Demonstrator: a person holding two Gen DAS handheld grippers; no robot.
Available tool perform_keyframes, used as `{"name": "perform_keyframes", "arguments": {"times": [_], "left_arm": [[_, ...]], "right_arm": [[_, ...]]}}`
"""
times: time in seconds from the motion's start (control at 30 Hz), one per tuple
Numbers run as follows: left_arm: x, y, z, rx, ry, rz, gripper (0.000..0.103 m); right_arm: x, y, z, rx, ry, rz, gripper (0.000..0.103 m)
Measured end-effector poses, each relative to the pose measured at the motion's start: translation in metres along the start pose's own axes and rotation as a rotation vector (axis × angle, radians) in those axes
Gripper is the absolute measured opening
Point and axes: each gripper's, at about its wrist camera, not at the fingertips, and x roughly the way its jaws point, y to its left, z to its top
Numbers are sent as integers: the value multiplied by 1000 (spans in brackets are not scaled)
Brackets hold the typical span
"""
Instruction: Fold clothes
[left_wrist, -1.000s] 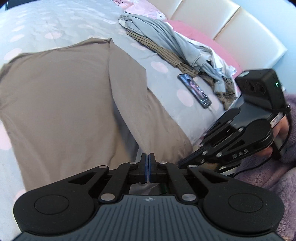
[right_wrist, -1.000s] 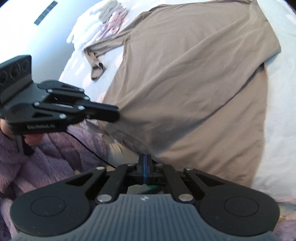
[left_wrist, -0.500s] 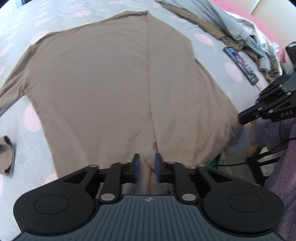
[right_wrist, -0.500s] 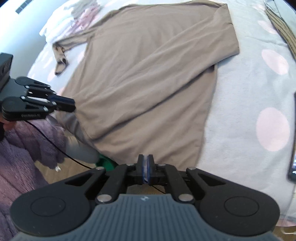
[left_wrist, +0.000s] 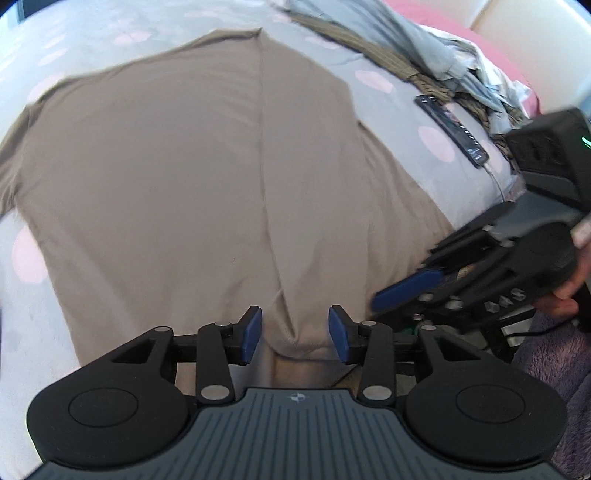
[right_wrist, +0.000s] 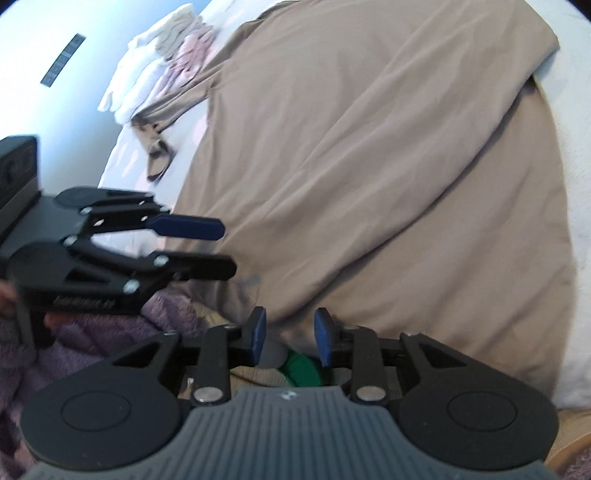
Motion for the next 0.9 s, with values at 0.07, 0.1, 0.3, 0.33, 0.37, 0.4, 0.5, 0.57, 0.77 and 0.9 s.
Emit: {"name": "perform_keyframes", "arguments": {"times": [0.07,0.1,0.3,0.33,0.37,0.4,0.5,0.57,0.77,0.9], "left_arm": [[1,-6,0,54,-11,-5,38],[3,-9,1,69,-3,-6,38],[13,-9,3,59,51,-18,2],[9,-8,4,46,42,-46,0],[5,-8,4,31,32,-73,0],[1,-7,5,14,23,-102,0],[-13,-9,10,-48,-18,-203,0],[-20,-15,14,-84,-46,-275,0],[-24,-63,30,-61,-65,-441,0],[-15,-102,36,-8,-26,-510,0]], "right_arm": [[2,-1,3,22,-21,7,33],[3,-1,4,27,-27,8,29],[-1,3,11,13,-45,-6,1],[-8,5,11,9,-50,-7,1],[-15,6,11,4,-55,-9,1],[-23,7,11,0,-59,-11,1],[-49,9,11,-12,-53,-30,1],[-68,7,9,-18,-40,-37,1],[-124,2,1,-46,-11,-82,1],[-143,-4,-10,-56,9,-121,1]]}}
